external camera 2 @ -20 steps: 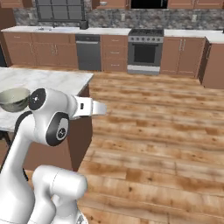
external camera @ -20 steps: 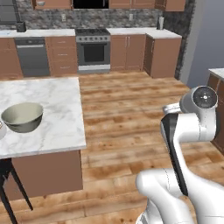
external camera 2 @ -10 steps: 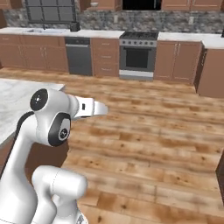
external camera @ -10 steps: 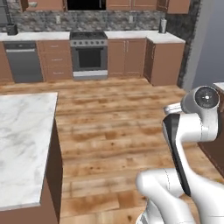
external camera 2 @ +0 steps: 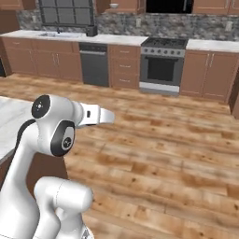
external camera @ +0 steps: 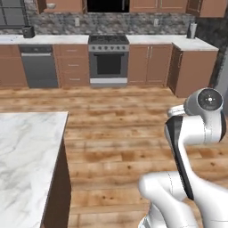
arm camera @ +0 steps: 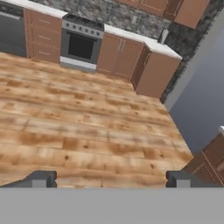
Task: Take the smaller bowl and place it next to the appetizer plate on the dining counter , and place the larger bowl next to the plate with cooked food.
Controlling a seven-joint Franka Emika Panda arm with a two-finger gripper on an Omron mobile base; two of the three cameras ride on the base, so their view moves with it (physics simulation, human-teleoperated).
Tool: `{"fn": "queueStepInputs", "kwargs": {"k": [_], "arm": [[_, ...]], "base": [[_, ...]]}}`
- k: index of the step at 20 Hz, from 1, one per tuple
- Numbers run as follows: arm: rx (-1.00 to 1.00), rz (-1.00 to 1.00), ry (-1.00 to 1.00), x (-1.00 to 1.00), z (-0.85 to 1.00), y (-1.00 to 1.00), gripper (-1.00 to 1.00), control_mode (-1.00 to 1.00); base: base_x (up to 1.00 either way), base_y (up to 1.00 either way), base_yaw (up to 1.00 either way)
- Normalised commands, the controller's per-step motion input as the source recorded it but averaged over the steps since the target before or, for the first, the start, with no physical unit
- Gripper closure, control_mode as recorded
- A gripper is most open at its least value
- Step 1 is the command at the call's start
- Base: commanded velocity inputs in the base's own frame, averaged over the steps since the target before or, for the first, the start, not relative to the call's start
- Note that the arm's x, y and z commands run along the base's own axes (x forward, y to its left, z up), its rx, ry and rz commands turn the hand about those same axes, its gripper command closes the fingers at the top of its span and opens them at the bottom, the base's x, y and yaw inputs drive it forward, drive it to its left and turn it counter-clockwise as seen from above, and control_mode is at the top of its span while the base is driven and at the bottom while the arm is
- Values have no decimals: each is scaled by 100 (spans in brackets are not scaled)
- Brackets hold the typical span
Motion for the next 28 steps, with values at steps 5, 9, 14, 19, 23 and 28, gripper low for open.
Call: {"fn": "queueStepInputs", "kwargs": {"k": [5, 9, 14, 19, 23, 28], "arm": [[0, 0, 0, 0, 0, 0, -100, 100], [0, 0, 0, 0, 0, 0, -100, 100], [0, 0, 0, 0, 0, 0, -100, 100], [0, 0, 0, 0, 0, 0, -100, 100], [0, 0, 0, 0, 0, 0, -100, 100], [0, 0, 0, 0, 0, 0, -100, 100]], "base": [[100, -39, 9], [100, -26, 6], [100, -5, 4], [100, 0, 16], [100, 0, 26], [100, 0, 23]]}}
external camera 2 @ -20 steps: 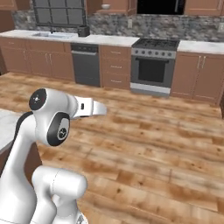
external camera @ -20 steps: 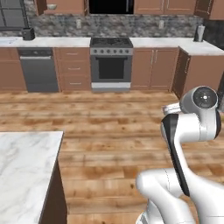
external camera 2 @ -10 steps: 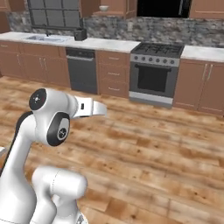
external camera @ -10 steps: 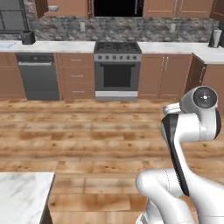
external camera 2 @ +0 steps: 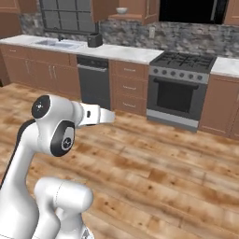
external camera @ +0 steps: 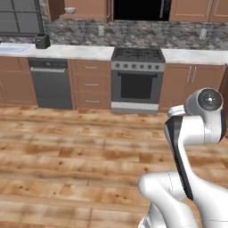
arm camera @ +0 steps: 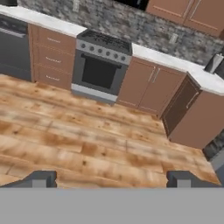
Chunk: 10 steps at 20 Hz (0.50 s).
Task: Take the smaller bowl and place it next to the appetizer plate on the dining counter , and place the larger bowl next to the plate with cooked food.
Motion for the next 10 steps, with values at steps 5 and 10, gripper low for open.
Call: {"fn": "queueStepInputs", "kwargs": {"k": [5, 10], "arm": [[0, 0, 0, 0, 0, 0, -100, 100], [0, 0, 0, 0, 0, 0, -100, 100]], "base": [[100, 0, 10], [100, 20, -6]]}}
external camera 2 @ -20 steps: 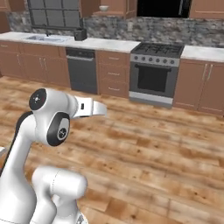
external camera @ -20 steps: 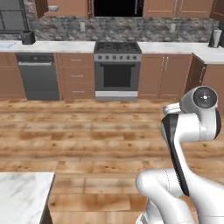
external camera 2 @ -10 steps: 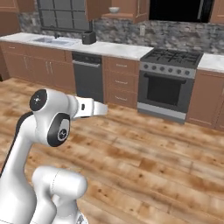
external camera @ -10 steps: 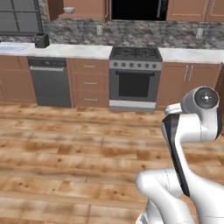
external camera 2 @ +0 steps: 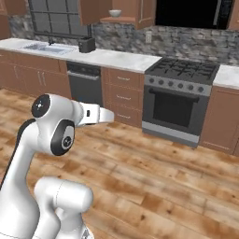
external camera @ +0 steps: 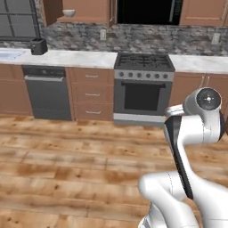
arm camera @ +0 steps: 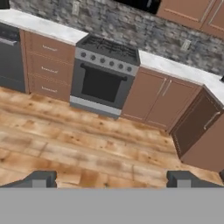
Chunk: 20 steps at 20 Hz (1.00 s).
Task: Take the smaller bowl and place it next to the appetizer plate on the dining counter , and place the larger bowl next to the plate with cooked food.
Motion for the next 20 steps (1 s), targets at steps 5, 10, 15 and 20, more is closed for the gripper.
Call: {"fn": "queueStepInputs", "kwargs": {"k": [5, 10, 15, 20], "arm": [[0, 0, 0, 0, 0, 0, -100, 100], [0, 0, 0, 0, 0, 0, -100, 100], [0, 0, 0, 0, 0, 0, -100, 100], [0, 0, 0, 0, 0, 0, -100, 100]], "base": [[100, 67, -32], [100, 96, -28], [100, 100, -11], [100, 63, -4]]}}
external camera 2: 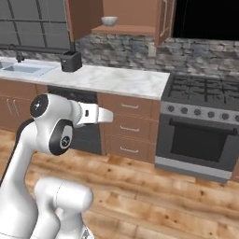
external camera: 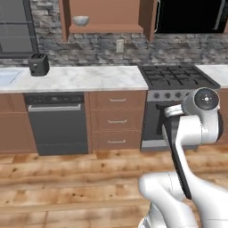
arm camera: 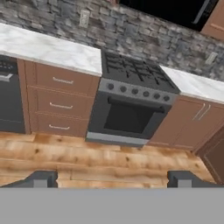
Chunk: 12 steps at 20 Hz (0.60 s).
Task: Take the smaller bowl and place it next to the appetizer plate on the dining counter , and place the larger bowl next to the plate with cooked food.
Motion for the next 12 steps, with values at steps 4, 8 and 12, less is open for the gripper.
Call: {"fn": "queueStepInputs", "kwargs": {"k": [4, 8, 12], "arm": [[0, 0, 0, 0, 0, 0, -100, 100], [0, 0, 0, 0, 0, 0, -100, 100], [0, 0, 0, 0, 0, 0, -100, 100]], "base": [[100, 34, -2], [100, 26, 0], [100, 38, 0]]}}
